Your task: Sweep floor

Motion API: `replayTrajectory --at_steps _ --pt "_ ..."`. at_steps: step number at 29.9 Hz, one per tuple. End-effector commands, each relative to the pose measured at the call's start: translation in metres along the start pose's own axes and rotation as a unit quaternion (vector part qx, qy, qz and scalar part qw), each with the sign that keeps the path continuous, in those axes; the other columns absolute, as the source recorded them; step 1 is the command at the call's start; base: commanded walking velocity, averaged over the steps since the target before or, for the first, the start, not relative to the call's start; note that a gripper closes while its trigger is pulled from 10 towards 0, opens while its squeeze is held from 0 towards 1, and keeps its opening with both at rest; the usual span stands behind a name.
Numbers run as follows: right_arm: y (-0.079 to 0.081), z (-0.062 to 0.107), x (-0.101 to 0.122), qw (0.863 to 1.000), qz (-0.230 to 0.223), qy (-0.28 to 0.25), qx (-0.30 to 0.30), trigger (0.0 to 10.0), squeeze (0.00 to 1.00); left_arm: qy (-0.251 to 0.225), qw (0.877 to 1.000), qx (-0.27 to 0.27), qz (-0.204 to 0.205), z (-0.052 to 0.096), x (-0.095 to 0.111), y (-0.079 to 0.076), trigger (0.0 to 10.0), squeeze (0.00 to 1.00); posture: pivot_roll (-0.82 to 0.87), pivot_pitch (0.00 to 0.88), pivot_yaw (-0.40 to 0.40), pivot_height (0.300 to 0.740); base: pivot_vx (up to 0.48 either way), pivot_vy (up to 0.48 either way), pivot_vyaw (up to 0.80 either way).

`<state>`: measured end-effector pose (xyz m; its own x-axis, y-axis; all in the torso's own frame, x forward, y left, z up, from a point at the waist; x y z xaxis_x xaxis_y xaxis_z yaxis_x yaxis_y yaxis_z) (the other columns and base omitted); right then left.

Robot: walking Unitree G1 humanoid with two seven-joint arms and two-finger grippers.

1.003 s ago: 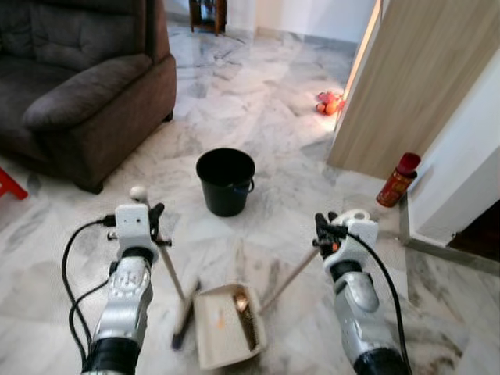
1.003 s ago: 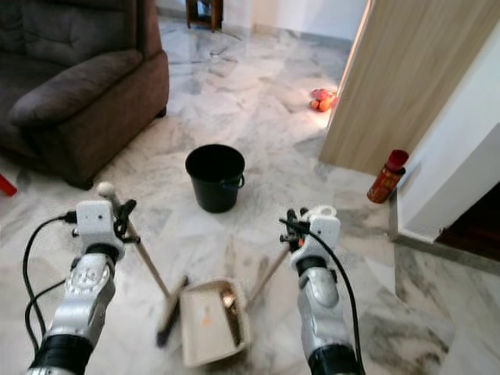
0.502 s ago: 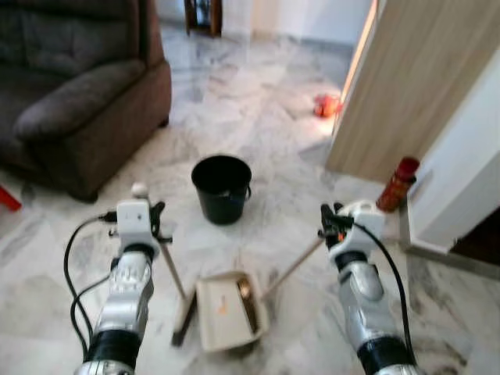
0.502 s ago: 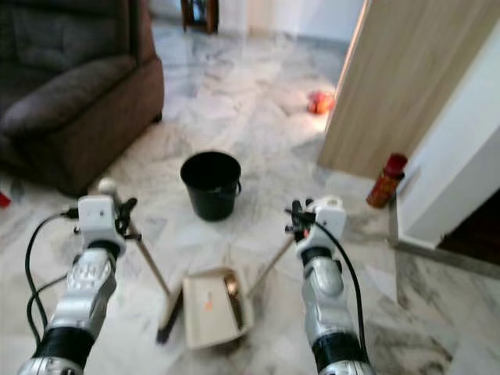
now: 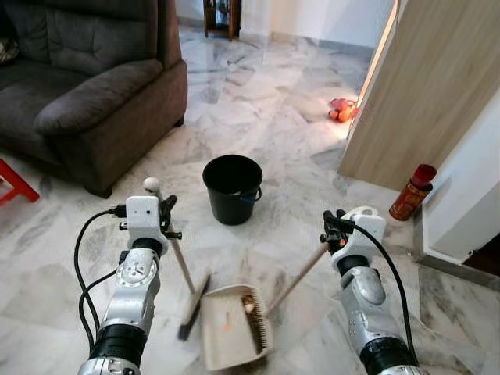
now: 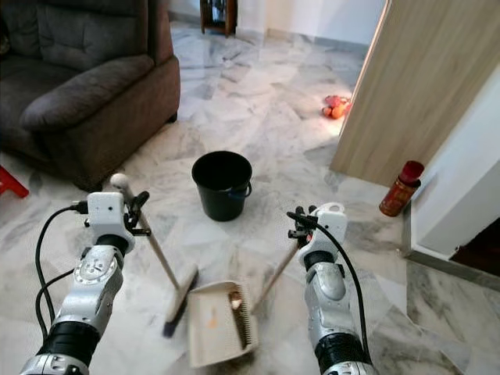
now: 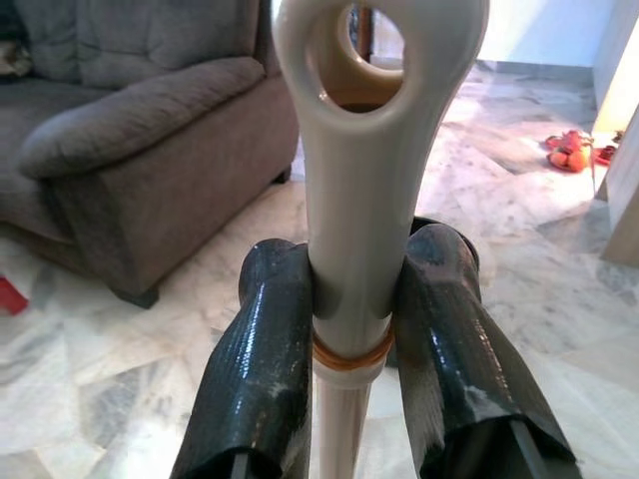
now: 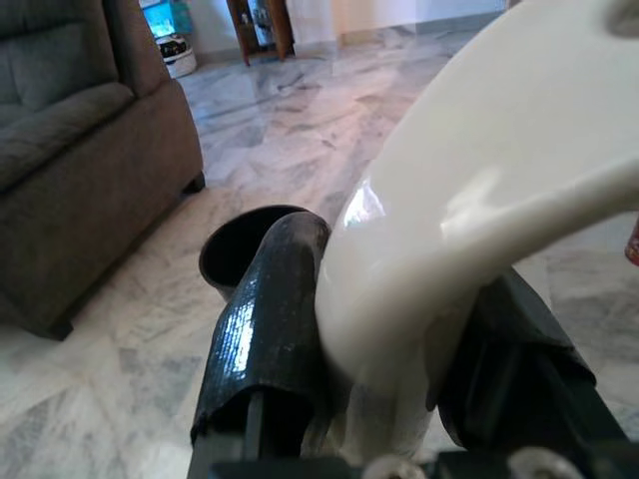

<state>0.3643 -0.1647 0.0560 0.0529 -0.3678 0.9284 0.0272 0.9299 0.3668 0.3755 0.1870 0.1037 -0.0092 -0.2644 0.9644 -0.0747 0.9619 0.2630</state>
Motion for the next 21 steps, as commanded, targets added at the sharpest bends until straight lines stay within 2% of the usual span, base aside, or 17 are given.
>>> replayTrajectory --at_steps 1,5,12,21 --pt "-0.004 -0.002 0.012 1.000 0.003 -0.027 -0.005 10.0 0.00 -0.021 1.000 0.000 -0.004 -0.001 0.010 0.001 10.0 0.00 -0.05 0.033 -0.010 0.740 0.000 0.000 0.00" --pt "-0.003 -0.004 0.017 0.999 -0.003 -0.036 -0.005 10.0 0.00 -0.021 1.000 -0.001 -0.005 -0.001 0.009 0.001 10.0 0.00 -0.04 0.031 -0.010 0.740 0.000 0.000 0.00" --pt "-0.001 -0.006 0.037 0.996 0.014 -0.087 -0.004 10.0 0.00 -0.023 1.000 -0.007 -0.006 0.000 0.009 -0.001 10.0 0.00 -0.05 0.025 -0.007 0.740 0.000 0.000 0.00" --pt "-0.009 -0.007 0.042 0.995 0.030 -0.094 -0.018 10.0 0.00 -0.025 1.000 -0.011 -0.007 0.000 0.010 -0.003 10.0 0.00 -0.04 0.023 -0.009 0.740 0.000 0.000 0.00"
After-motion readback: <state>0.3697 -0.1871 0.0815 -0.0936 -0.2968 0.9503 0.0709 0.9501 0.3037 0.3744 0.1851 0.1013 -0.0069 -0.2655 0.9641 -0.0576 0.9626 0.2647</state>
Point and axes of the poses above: a point about 5 cm out from each wrist's last joint towards the gripper, its own z axis pointing back from the gripper into the wrist, its own x axis along the axis of the wrist's last joint, y = z × x, the point moved 5 cm from there along -z, pointing out of the wrist towards the gripper, and after that the axes turned 12 degrees about -z, right-handed, at the moved point
